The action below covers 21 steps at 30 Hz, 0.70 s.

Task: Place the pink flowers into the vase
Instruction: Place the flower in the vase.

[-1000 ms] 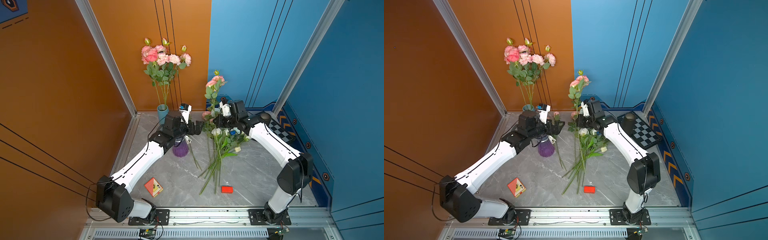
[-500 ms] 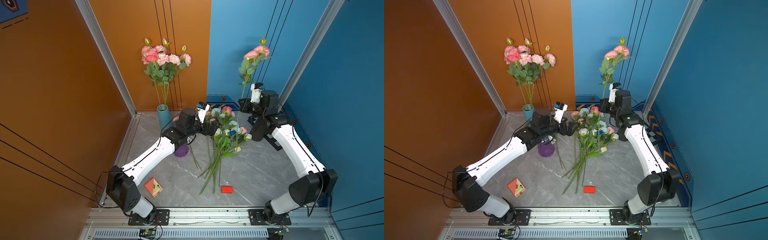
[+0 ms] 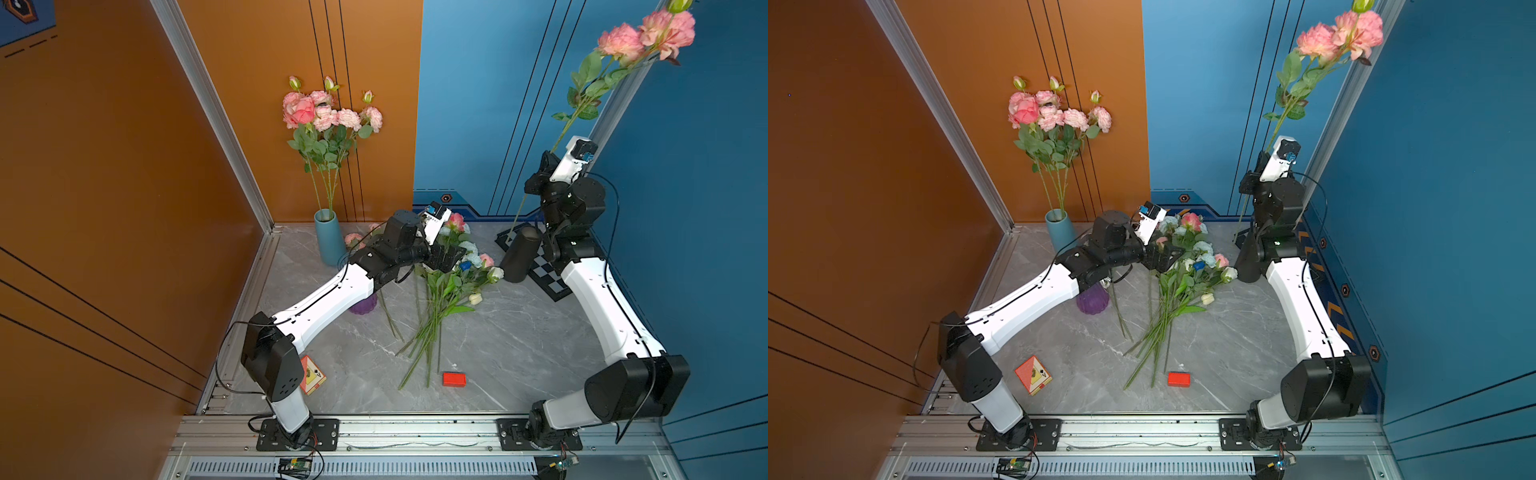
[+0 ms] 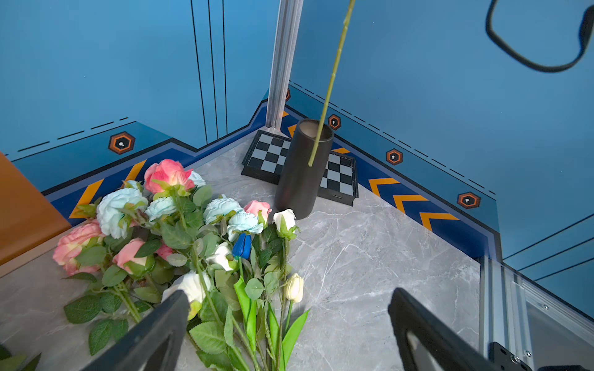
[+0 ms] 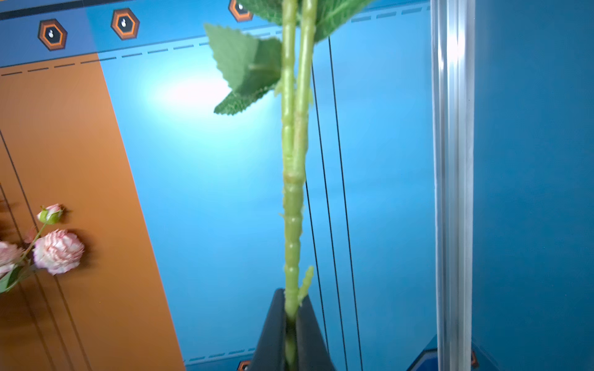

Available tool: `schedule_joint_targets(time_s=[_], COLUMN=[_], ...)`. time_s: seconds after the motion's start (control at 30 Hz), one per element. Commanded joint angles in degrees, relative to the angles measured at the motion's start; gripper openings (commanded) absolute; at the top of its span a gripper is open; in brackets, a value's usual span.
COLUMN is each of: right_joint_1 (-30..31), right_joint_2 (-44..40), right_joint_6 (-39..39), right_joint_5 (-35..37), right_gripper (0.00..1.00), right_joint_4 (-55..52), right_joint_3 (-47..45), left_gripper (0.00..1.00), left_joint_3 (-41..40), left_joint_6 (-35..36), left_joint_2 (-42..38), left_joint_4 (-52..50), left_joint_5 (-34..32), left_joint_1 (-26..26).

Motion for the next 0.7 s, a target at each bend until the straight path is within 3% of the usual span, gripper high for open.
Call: schedule_joint_targets(time_s=[0.0,0.3,0.67], right_joint_1=[-0.5,-3.73,-5.35], right_joint_2=[2.76,7.6,7.21], right_joint_6=[-7.28,-9.8,-5.26], right_joint_5=[4.44,4.32,3.01], right_gripper=[0.0,0.0,0.0], right_joint_4=[7.01,10.07,11.71], right_joint_3=[3.85,7.08,-1.13], left_gripper=[0.99,0.99,0.99], left_joint_3=[2.95,8.09,10.48], left_joint_6=[1.96,3.13,3.24], left_joint_2=[1.86,5.94,8.96], left_joint_4=[-0.08,1.02,1.02], left_joint_5=[1.67,2.33,2.11], left_joint_1=[-0.77,-1.67,-2.47])
